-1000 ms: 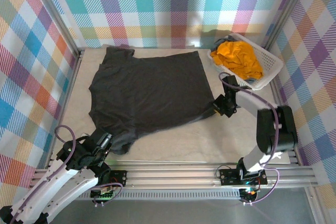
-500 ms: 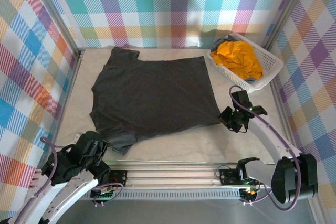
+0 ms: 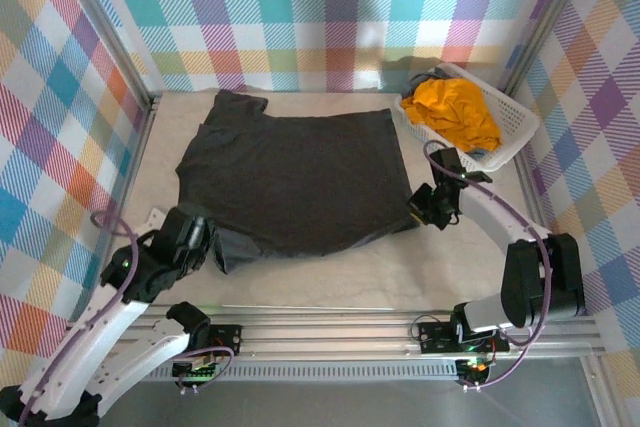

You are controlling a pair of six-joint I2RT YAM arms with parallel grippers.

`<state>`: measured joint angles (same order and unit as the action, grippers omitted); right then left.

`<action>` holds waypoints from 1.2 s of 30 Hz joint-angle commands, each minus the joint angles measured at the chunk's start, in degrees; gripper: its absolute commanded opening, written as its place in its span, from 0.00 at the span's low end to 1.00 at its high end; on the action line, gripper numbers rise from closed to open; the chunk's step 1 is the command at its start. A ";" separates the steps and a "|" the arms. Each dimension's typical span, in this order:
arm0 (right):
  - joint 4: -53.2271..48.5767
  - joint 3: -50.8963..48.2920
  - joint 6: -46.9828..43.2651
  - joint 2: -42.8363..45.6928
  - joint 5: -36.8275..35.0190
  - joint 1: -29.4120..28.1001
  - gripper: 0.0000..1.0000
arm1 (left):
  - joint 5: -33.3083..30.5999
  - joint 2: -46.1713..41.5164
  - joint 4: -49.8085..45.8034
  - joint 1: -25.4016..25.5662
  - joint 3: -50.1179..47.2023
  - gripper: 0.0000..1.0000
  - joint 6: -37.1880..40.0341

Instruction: Fold and stack the t-shirts

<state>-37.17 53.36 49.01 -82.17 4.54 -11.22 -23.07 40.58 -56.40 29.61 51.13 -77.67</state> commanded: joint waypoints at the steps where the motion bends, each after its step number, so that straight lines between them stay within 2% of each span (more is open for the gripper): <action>1: 0.74 5.78 0.20 -4.48 1.15 0.57 0.00 | 5.83 7.33 8.70 -8.54 2.91 0.00 10.39; 6: 0.11 13.10 0.03 -11.21 1.86 0.92 0.00 | 14.01 16.42 15.25 -18.70 6.26 0.00 17.72; 13: -1.21 21.11 -0.40 -18.98 1.31 1.82 0.00 | 19.83 28.78 19.83 -25.26 11.73 0.00 25.25; 26: -2.74 29.37 -0.59 -27.09 0.74 2.10 0.00 | 23.50 41.99 24.10 -29.14 18.68 0.00 33.74; 36: -3.27 31.17 -0.32 -28.74 -0.64 2.28 0.00 | 22.99 46.41 25.02 -30.21 21.22 0.00 35.95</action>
<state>-38.89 82.98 48.82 -110.13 5.28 -9.34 -0.43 86.39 -32.71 0.40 69.87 -43.64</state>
